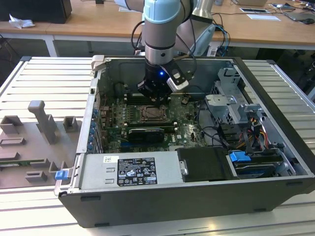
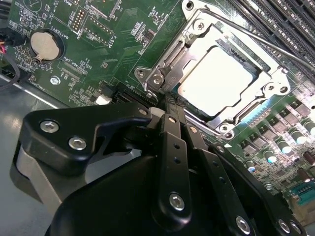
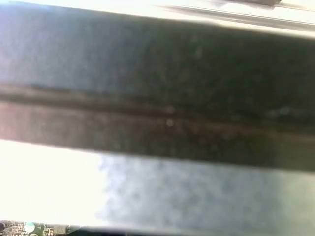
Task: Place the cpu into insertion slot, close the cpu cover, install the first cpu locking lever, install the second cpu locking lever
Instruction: 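Install the first cpu locking lever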
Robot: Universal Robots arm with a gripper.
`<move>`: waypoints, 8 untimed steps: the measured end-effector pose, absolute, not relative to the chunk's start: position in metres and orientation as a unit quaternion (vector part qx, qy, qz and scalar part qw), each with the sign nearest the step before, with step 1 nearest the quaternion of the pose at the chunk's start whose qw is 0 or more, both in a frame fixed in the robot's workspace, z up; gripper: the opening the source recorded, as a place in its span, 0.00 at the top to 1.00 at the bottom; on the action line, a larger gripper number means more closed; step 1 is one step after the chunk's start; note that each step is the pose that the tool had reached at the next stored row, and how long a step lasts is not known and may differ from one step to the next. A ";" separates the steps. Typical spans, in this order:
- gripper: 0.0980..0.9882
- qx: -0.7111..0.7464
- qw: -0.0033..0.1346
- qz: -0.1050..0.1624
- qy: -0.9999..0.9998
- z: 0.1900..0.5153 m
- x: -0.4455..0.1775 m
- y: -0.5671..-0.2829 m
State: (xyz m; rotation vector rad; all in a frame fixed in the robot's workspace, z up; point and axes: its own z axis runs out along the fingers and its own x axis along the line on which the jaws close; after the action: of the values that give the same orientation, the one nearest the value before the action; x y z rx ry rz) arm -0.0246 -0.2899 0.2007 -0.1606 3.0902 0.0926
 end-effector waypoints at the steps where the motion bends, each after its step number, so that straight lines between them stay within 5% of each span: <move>1: 0.99 -0.052 0.023 0.030 0.998 0.201 -0.025 -0.290; 8: 0.99 -0.052 0.024 0.031 0.998 0.201 -0.024 -0.289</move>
State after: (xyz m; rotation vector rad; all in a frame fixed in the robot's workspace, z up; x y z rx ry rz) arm -0.0240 -0.2891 0.2012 -0.1606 3.0888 0.0955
